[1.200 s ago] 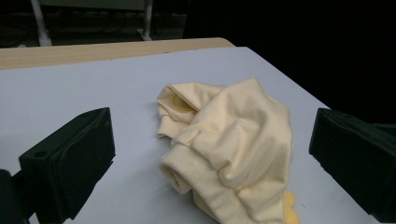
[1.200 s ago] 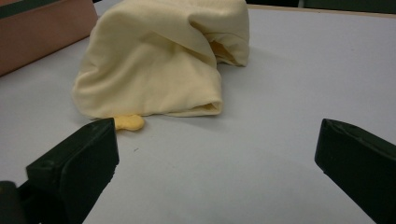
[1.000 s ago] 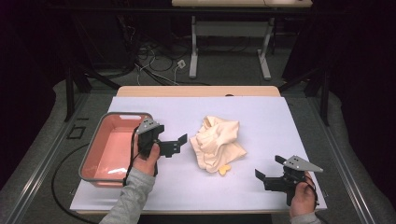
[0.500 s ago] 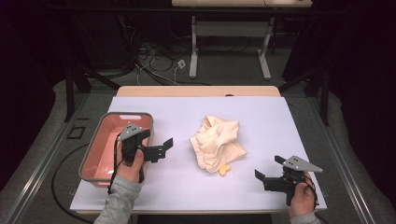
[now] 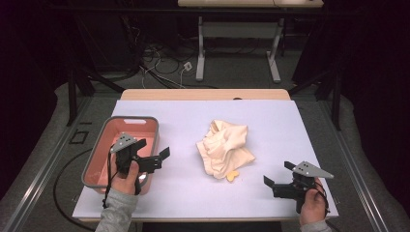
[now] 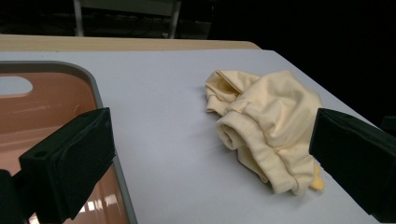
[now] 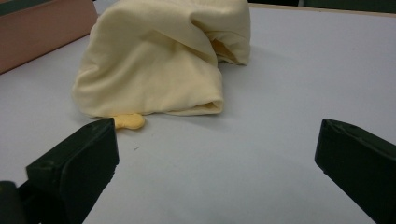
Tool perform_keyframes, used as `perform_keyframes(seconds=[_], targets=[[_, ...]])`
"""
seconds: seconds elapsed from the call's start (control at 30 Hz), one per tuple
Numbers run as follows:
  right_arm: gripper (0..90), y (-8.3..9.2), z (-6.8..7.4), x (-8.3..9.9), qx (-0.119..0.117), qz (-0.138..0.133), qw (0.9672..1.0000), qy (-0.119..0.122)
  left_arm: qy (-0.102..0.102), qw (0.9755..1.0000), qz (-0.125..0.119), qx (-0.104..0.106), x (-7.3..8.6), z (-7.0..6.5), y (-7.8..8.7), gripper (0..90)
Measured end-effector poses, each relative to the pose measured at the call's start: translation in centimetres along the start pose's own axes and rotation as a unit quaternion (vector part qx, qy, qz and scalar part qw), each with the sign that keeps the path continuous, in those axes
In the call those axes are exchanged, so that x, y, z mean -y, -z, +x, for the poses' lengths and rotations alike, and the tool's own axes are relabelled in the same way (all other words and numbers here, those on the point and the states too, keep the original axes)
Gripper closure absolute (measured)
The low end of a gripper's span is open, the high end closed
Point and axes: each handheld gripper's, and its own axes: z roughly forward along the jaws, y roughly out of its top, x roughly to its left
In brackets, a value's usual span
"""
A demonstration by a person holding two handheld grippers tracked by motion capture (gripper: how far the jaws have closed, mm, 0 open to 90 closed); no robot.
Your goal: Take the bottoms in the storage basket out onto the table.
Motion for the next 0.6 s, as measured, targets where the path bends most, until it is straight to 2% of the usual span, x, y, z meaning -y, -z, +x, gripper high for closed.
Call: perform_keyframes(seconds=[0.33,0.6], targets=[[0.0,-0.1,0.1,0.0,-0.002,-0.001,1.0,0.002,0.012,0.9999,0.005,0.001,0.9,1.1,0.0,0.3],[0.0,-0.1,0.1,0.0,-0.005,-0.002,1.0,0.001,0.011,0.9999,0.005,0.0,1.4,1.1,-0.2,0.4]])
